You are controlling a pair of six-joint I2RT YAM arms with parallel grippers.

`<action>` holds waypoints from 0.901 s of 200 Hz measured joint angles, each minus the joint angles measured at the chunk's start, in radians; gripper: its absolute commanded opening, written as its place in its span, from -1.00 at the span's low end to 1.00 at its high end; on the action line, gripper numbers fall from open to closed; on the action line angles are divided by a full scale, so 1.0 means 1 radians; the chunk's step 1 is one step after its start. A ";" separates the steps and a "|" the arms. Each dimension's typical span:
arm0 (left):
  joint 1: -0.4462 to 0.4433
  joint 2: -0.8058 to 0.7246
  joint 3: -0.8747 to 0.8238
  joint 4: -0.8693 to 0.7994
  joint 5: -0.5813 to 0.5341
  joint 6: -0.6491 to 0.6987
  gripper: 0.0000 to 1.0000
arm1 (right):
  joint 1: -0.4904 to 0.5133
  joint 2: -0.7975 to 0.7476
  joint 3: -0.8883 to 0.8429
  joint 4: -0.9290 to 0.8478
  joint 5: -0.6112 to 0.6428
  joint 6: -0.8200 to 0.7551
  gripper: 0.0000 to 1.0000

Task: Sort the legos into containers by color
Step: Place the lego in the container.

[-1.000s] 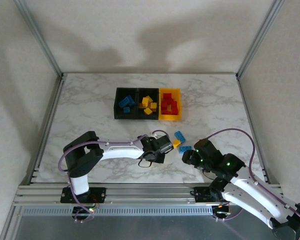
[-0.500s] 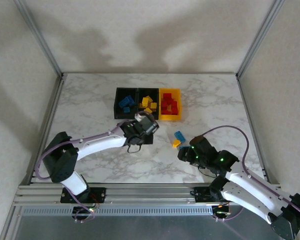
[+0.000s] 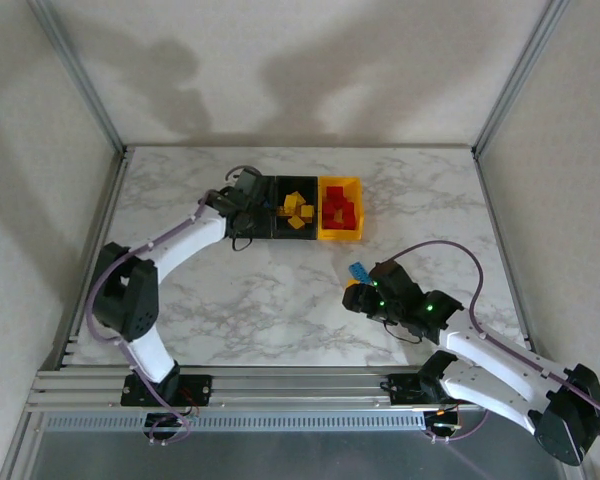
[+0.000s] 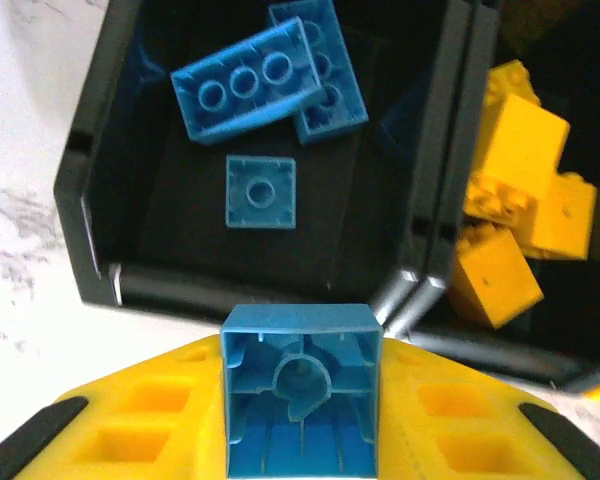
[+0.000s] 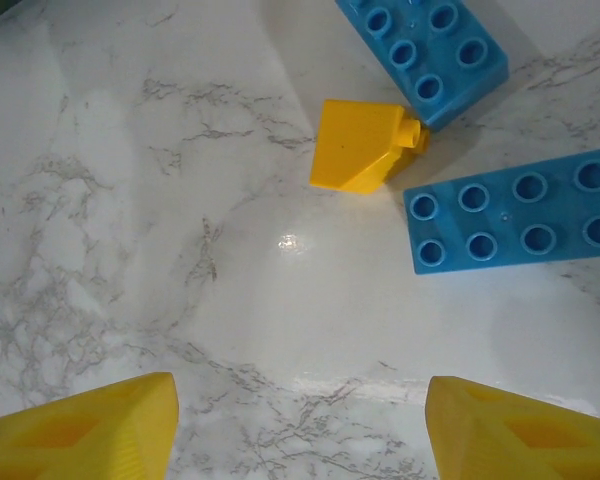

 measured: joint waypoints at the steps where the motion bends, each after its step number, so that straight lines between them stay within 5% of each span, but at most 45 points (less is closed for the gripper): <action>1: 0.002 0.002 0.003 0.000 0.000 0.000 -0.52 | 0.000 0.000 0.000 0.000 0.000 0.000 0.33; 63: 0.058 0.192 0.134 -0.001 0.027 0.037 -0.41 | 0.000 0.001 0.000 0.015 0.000 0.000 0.33; 118: 0.061 0.214 0.163 0.000 0.041 0.040 0.12 | 0.000 0.019 0.000 0.016 0.001 -0.011 0.33; 180: 0.060 0.170 0.138 0.000 0.045 0.039 0.13 | 0.000 0.051 0.069 -0.002 0.034 -0.048 0.34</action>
